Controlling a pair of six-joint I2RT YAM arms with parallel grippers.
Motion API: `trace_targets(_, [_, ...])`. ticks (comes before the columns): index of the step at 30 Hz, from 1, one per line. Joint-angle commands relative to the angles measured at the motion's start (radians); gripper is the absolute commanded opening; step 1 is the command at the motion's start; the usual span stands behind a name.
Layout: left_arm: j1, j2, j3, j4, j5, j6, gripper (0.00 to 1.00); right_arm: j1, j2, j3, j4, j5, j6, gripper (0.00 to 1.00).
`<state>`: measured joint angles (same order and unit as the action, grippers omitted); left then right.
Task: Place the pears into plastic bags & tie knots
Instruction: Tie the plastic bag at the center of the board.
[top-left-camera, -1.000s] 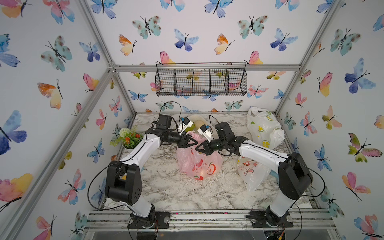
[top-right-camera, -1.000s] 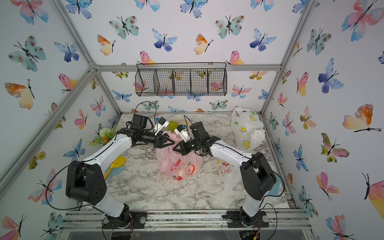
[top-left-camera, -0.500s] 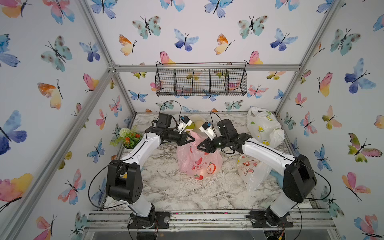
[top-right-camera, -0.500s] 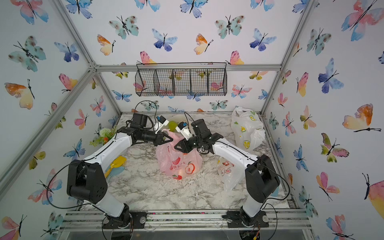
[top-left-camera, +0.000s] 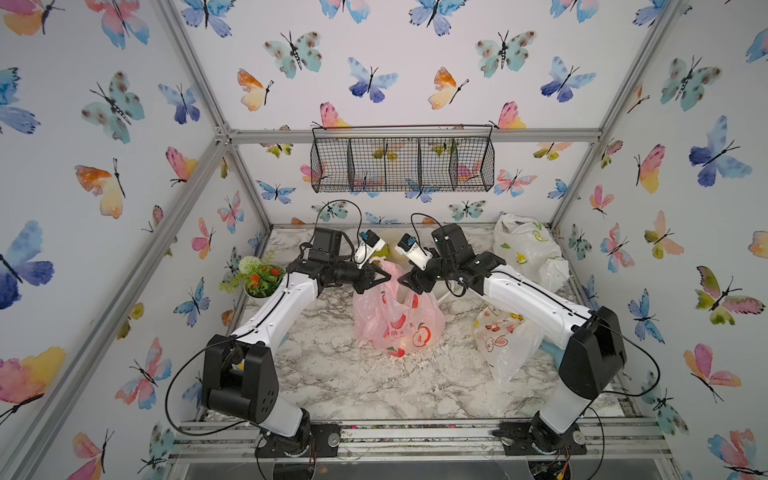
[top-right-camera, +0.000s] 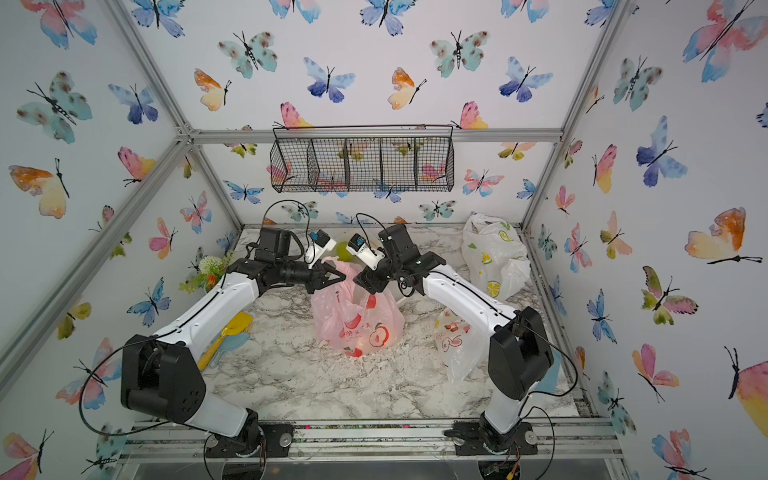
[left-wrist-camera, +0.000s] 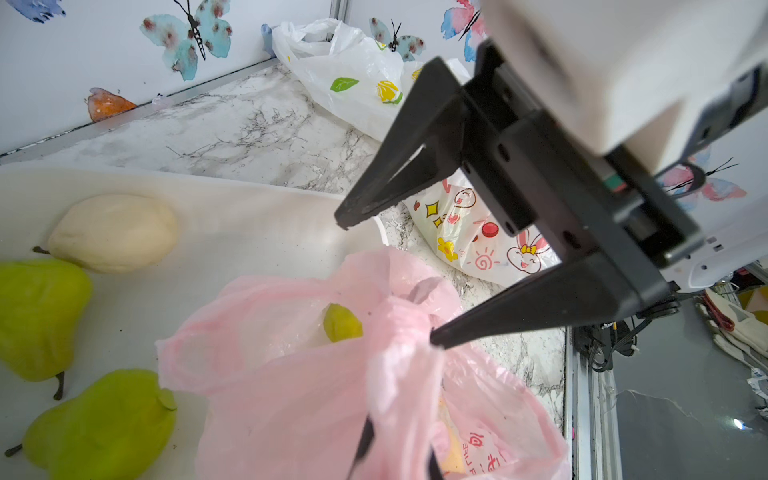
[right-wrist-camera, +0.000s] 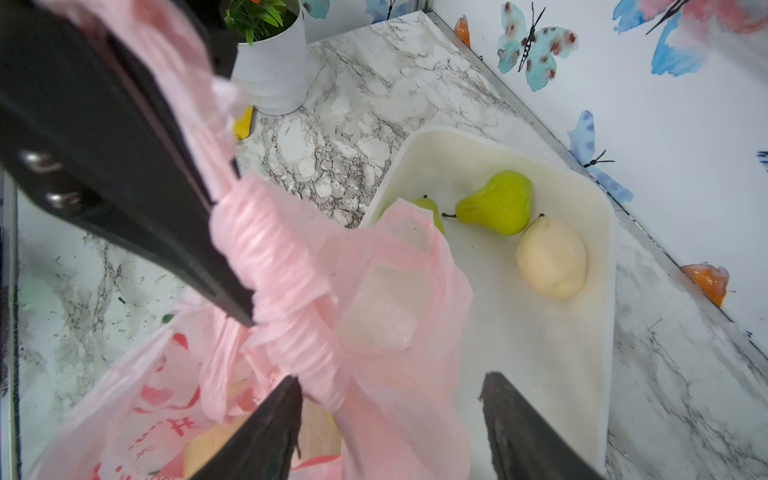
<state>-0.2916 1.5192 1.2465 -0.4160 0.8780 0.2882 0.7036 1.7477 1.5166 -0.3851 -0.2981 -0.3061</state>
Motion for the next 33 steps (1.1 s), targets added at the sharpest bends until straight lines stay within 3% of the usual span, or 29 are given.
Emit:
trace_targets(1, [-0.007, -0.017, -0.002, 0.008, 0.003, 0.012, 0.00, -0.003, 0.047, 0.062, -0.045, -0.054, -0.054, 0.67])
trace_targets(14, [-0.009, -0.022, -0.011, 0.011, -0.014, 0.019, 0.00, -0.005, 0.097, 0.124, -0.066, -0.278, -0.006, 0.57])
trace_targets(18, [-0.009, -0.026, -0.015, 0.011, -0.057, 0.023, 0.00, -0.040, 0.073, 0.137, -0.117, -0.269, -0.014, 0.59])
trace_targets(22, [-0.009, -0.028, -0.012, 0.011, -0.041, 0.020, 0.00, -0.067, 0.030, 0.094, -0.065, -0.343, 0.016, 0.62])
trace_targets(26, [-0.012, -0.030, -0.001, 0.011, -0.036, 0.015, 0.00, -0.065, 0.074, 0.110, -0.068, -0.360, 0.038, 0.62])
trace_targets(33, [-0.013, -0.037, -0.001, 0.013, -0.029, 0.011, 0.00, -0.065, 0.147, 0.160, -0.076, -0.378, 0.058, 0.52])
